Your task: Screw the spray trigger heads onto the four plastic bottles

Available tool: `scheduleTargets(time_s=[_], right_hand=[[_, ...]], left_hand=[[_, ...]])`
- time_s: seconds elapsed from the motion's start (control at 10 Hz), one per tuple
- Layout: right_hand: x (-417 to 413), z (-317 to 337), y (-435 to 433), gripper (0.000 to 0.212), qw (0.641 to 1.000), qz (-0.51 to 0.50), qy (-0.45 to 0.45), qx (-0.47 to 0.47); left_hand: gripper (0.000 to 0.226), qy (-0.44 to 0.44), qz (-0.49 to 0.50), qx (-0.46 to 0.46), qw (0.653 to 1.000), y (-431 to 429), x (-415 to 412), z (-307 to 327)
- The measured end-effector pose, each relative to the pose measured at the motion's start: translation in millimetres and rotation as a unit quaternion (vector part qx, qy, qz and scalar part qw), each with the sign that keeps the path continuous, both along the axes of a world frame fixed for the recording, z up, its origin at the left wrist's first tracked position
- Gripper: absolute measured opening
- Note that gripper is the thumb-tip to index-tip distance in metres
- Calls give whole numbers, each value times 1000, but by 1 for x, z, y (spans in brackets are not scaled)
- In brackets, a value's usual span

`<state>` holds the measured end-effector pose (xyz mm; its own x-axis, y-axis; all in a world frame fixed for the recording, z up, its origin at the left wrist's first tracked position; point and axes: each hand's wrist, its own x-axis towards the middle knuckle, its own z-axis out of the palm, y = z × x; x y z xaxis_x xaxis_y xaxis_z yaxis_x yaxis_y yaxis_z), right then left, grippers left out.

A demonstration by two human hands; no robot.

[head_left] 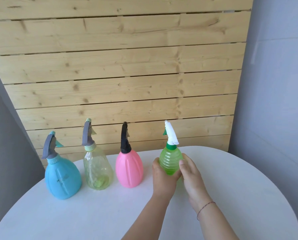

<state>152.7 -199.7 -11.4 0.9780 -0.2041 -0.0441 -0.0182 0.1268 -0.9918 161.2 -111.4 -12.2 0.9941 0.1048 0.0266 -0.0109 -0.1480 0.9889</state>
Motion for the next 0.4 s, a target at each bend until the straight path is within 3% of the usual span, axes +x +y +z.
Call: scheduleTargets(time_s=[0.4], right_hand=[[-2,-1,6,53,999,-3,32,-28]], left_hand=[[52,41,-14,6,999,8,-11,6]])
